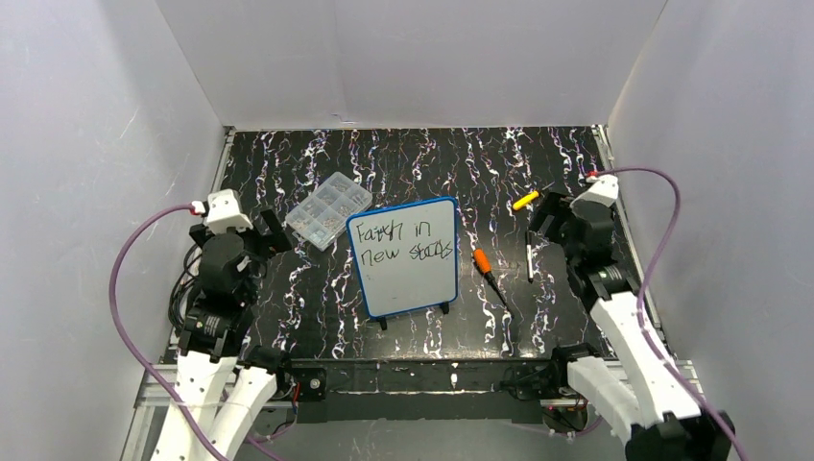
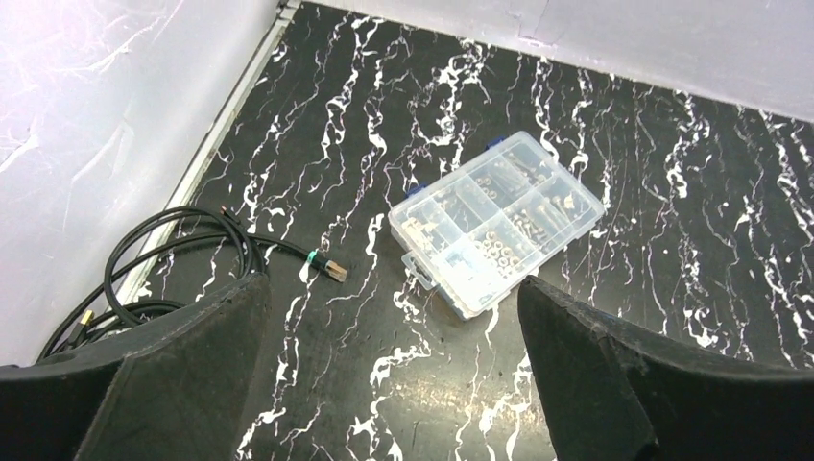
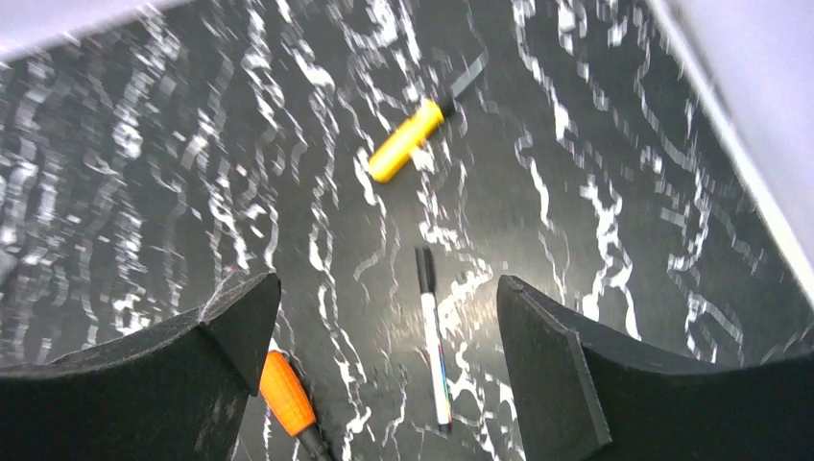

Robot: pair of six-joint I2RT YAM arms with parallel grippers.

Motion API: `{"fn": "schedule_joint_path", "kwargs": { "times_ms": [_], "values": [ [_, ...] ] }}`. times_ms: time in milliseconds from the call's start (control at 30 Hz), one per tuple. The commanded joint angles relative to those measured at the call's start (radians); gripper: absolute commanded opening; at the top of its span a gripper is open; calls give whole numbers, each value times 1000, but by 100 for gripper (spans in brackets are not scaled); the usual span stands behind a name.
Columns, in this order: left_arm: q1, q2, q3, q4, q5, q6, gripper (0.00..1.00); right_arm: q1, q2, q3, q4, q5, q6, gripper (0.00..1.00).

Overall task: Write a sentence on the whiteboard
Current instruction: Reset both arms

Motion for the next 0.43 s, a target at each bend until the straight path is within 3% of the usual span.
{"fn": "schedule_joint_path", "kwargs": {
  "times_ms": [0, 133, 400],
  "values": [
    [5, -49, -25, 52, -31, -1, 98, -5, -186, -43, 181, -57, -150, 91],
    [4, -86, -46, 73, -22, 7, 98, -5, -285, -85, 235, -68, -162, 91],
    [4, -96, -50, 75, -8, 17, 98, -5, -276, -56, 204, -63, -167, 92]
  ]
}}
